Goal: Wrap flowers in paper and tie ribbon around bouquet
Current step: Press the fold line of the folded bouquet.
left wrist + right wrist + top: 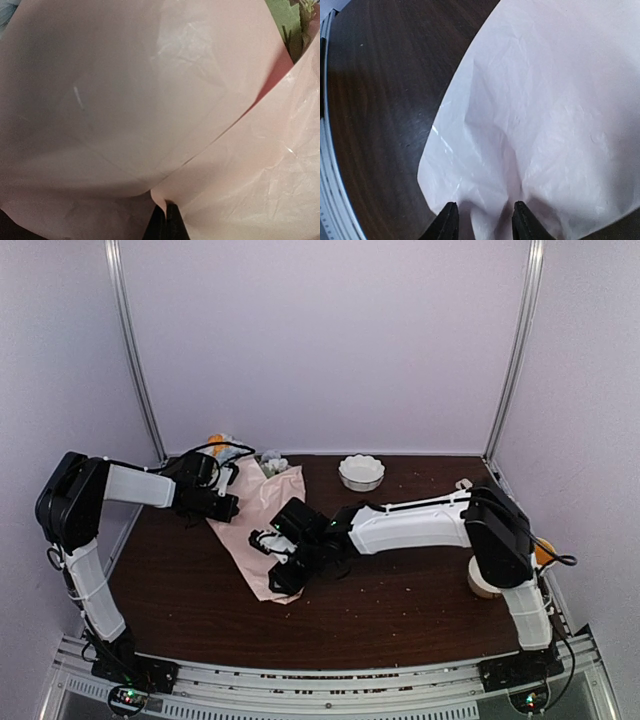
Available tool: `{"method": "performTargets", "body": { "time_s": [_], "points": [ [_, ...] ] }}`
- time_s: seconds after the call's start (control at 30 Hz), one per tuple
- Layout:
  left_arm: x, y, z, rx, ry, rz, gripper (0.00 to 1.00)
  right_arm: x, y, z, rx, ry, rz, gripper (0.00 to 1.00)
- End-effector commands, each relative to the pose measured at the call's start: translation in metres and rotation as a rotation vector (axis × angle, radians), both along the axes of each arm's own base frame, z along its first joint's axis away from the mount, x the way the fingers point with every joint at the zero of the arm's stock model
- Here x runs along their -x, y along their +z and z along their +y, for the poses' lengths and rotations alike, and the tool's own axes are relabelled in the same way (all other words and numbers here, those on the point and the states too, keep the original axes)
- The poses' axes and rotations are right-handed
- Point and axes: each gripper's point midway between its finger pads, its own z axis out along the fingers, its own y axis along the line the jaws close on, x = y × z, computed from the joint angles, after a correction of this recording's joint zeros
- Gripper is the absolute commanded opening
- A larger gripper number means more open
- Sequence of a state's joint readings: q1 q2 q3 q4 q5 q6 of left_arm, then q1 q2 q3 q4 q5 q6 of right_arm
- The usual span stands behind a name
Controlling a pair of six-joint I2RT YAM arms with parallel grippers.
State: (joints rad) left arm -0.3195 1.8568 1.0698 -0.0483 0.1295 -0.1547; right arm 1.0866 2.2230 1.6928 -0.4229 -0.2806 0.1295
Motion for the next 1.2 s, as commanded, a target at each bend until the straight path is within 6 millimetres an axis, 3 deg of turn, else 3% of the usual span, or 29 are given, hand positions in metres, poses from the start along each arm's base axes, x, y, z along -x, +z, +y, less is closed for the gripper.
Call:
{"method": "performTargets", "body": {
  "time_s": [0.0, 0.1, 0.23, 0.3, 0.37, 0.6, 0.73, 0.9, 1.0, 1.17],
  "points": [
    [-0.011, 0.007, 0.008, -0.011, 0.022, -0.048, 0.0, -0.002, 0.094, -0.013, -0.224, -0.036, 0.001, 0.4],
    [-0.011, 0.006, 0.008, -0.011, 0.024, -0.045, 0.0, -0.029, 0.099, -0.034, -0.287, -0.2, 0.095, 0.53],
    [-0.01, 0.004, 0.009, -0.018, 0.027, -0.042, 0.0, -0.065, 0.062, -0.061, -0.274, -0.433, 0.266, 0.8],
    [-0.01, 0.003, 0.011, -0.023, 0.033, -0.04, 0.0, -0.075, 0.047, -0.063, -0.282, -0.486, 0.327, 0.93],
    [-0.01, 0.002, 0.012, -0.024, 0.033, -0.039, 0.0, -0.078, 0.038, -0.056, -0.29, -0.473, 0.379, 0.96],
    [-0.008, 0.001, 0.012, -0.026, 0.03, -0.034, 0.0, -0.079, 0.021, -0.02, -0.387, -0.404, 0.515, 0.73],
    [-0.007, -0.001, 0.014, -0.036, 0.035, -0.03, 0.0, -0.076, 0.021, -0.01, -0.445, -0.392, 0.582, 0.38],
    [-0.005, -0.001, 0.017, -0.042, 0.043, -0.029, 0.0, -0.072, 0.023, -0.011, -0.478, -0.388, 0.609, 0.09],
    [-0.002, -0.004, 0.017, -0.04, 0.045, -0.013, 0.0, -0.068, 0.02, -0.014, -0.464, -0.377, 0.614, 0.0],
    [0.008, 0.002, 0.02, -0.021, 0.063, -0.038, 0.0, -0.062, 0.014, -0.022, -0.433, -0.37, 0.6, 0.0]
  ]
}}
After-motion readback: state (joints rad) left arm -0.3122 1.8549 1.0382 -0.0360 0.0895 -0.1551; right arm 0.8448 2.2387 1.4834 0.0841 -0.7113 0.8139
